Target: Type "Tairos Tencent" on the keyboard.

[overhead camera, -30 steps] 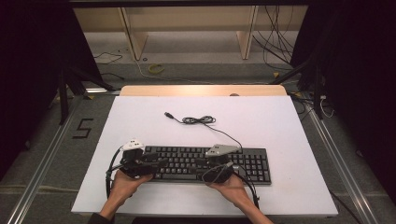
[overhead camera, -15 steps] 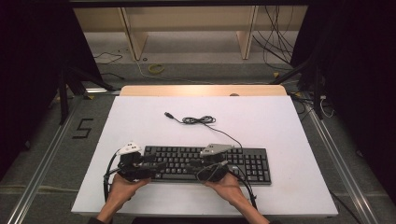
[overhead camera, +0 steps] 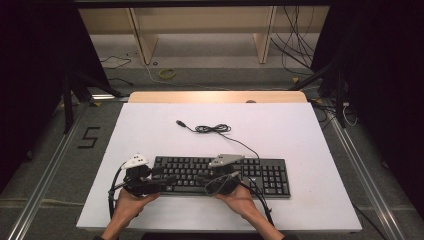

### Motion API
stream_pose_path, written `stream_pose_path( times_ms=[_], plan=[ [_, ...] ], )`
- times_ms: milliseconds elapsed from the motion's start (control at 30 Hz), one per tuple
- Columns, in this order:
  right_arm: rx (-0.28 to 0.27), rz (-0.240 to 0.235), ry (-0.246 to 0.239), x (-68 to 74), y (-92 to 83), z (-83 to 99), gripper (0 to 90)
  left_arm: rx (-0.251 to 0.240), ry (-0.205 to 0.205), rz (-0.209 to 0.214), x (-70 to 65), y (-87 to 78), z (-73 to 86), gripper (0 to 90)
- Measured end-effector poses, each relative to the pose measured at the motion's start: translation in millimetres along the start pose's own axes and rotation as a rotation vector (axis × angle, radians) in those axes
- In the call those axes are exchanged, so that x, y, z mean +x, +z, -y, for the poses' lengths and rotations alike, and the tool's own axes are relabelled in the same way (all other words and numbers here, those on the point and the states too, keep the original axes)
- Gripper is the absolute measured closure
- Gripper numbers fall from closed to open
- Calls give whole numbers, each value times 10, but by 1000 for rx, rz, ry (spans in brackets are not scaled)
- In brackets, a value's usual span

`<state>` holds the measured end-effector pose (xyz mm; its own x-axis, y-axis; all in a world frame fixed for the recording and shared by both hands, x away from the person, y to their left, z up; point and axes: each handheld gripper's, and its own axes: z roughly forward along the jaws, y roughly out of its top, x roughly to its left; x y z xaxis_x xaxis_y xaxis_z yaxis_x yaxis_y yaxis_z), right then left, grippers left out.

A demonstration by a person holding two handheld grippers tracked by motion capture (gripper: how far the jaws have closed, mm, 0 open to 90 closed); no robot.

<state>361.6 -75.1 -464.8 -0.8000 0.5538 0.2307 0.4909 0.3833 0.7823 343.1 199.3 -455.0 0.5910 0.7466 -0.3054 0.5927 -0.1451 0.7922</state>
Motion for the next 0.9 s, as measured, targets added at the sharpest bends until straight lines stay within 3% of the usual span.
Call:
stream_pose_path(
  times_ms=[600, 900],
  plan=[
    [21, -5, -8, 29, 108, -29, 900, -14, 6, -4, -14, -45, 43, 304],
    [31, 1, -6, 22, 147, -29, 900, -24, 5, -5, -16, -68, 60, 301]
  ],
)
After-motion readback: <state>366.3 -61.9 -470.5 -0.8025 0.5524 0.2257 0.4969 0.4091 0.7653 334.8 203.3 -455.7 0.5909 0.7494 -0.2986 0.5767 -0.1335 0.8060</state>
